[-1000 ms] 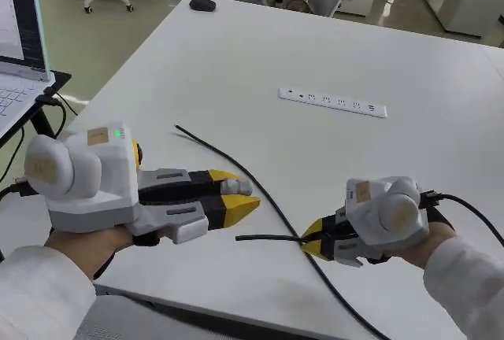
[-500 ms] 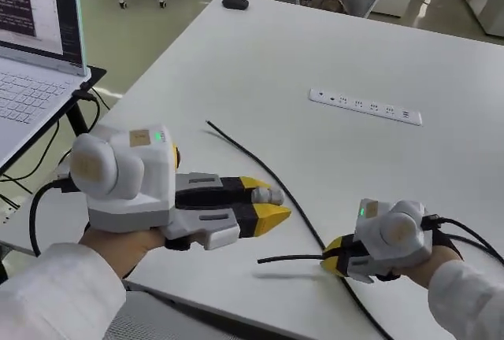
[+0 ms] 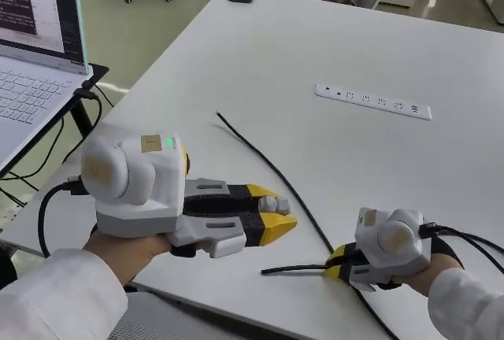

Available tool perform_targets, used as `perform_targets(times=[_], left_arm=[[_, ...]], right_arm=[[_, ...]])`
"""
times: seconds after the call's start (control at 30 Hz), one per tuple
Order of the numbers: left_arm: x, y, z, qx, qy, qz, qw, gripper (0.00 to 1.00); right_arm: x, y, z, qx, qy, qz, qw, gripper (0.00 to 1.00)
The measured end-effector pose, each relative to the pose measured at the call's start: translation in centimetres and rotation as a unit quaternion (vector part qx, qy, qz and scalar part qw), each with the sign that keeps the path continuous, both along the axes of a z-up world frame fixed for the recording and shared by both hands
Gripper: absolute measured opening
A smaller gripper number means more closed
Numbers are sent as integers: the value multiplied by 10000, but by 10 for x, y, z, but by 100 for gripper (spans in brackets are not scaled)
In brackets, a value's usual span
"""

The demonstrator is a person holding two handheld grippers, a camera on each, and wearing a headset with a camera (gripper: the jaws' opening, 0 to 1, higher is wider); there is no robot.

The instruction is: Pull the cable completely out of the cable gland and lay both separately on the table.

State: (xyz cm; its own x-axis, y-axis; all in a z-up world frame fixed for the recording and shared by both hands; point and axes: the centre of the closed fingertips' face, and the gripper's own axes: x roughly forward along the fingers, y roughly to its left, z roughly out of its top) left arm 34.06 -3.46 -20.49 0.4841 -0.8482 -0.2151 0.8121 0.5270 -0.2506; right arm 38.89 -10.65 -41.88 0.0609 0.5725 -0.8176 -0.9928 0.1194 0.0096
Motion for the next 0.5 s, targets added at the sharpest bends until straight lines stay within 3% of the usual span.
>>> perform_targets(times=[0.13, 0.5], left_arm=[[-4, -4, -5, 140, 27, -112, 9998, 17], [-6, -4, -9, 230, 92, -165, 9996, 18]], right_arm=[[-1, 1, 0, 35, -24, 31, 10000, 8], [-2, 3, -1, -3, 88, -140, 9999, 10]])
